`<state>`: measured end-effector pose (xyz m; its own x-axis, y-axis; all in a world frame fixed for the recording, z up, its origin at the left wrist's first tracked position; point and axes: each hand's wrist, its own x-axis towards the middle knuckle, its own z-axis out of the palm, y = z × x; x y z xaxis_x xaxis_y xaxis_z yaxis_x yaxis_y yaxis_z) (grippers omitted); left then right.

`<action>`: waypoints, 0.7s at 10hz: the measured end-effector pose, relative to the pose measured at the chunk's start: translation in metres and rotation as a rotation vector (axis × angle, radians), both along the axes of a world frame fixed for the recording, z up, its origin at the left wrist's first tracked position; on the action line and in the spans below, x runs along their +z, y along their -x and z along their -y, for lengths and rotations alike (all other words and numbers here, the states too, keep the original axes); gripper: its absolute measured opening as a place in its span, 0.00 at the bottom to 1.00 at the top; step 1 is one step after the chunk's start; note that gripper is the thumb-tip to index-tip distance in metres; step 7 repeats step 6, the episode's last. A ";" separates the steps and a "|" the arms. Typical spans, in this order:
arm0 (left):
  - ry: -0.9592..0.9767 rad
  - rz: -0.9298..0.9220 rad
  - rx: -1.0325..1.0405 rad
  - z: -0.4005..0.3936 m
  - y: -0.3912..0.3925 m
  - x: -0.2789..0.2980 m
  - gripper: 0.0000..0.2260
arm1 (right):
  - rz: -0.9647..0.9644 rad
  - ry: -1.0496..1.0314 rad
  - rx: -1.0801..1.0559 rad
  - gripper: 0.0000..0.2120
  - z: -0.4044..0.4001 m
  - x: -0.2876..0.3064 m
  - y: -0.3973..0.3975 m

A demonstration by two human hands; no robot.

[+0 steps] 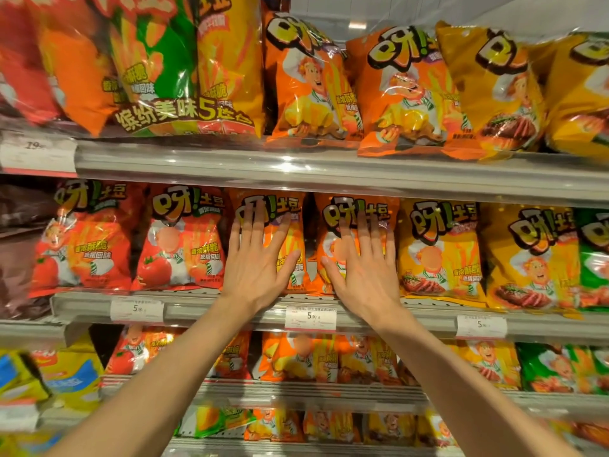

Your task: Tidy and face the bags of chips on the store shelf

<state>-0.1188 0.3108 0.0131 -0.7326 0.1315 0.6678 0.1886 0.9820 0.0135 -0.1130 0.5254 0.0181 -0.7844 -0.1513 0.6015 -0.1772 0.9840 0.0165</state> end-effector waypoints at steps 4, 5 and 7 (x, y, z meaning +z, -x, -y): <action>-0.018 0.017 0.047 -0.006 -0.016 0.016 0.28 | 0.007 0.115 0.081 0.36 -0.007 0.008 -0.011; -0.109 -0.008 0.020 -0.008 -0.030 0.021 0.27 | -0.016 0.165 0.119 0.35 -0.013 0.014 -0.021; -0.186 -0.027 -0.006 -0.007 -0.049 0.018 0.28 | -0.038 0.239 0.158 0.35 -0.022 0.014 -0.039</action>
